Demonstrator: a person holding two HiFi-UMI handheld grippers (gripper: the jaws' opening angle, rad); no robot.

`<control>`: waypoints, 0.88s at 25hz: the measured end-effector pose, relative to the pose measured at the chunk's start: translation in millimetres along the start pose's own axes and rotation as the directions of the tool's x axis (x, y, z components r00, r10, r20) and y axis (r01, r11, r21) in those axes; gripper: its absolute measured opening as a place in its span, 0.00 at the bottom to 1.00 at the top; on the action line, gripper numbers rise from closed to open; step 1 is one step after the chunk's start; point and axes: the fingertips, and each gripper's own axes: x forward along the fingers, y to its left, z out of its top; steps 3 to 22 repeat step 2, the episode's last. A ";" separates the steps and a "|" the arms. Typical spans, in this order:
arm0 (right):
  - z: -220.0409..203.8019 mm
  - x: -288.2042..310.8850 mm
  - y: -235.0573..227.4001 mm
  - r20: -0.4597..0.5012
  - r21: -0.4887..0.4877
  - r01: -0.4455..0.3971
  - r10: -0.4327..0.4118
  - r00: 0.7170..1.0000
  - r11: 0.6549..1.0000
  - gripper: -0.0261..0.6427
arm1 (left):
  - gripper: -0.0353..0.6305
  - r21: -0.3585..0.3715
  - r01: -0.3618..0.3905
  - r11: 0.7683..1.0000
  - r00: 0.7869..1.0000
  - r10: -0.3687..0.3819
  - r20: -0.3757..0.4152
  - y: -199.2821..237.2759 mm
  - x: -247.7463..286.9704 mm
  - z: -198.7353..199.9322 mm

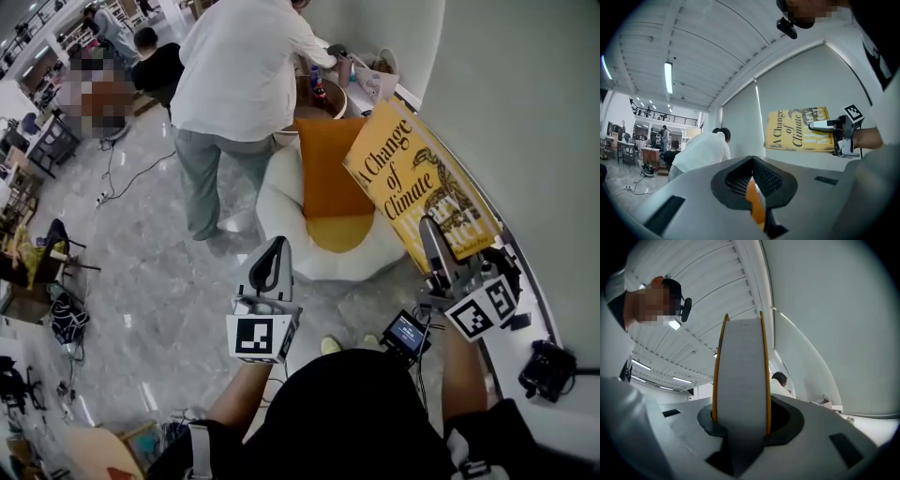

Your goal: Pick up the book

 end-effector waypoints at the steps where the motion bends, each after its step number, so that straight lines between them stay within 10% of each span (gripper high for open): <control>1: 0.9 1.2 0.2 0.002 -0.004 -0.003 0.003 1.000 1.000 0.27 | 0.07 -0.004 -0.003 1.000 1.000 0.003 0.008 0.6 0.5 1.9; 22: 1.8 2.5 0.3 0.005 -0.008 -0.006 0.006 1.000 1.000 0.27 | 0.07 -0.009 -0.007 1.000 1.000 0.007 0.016 1.2 1.2 3.9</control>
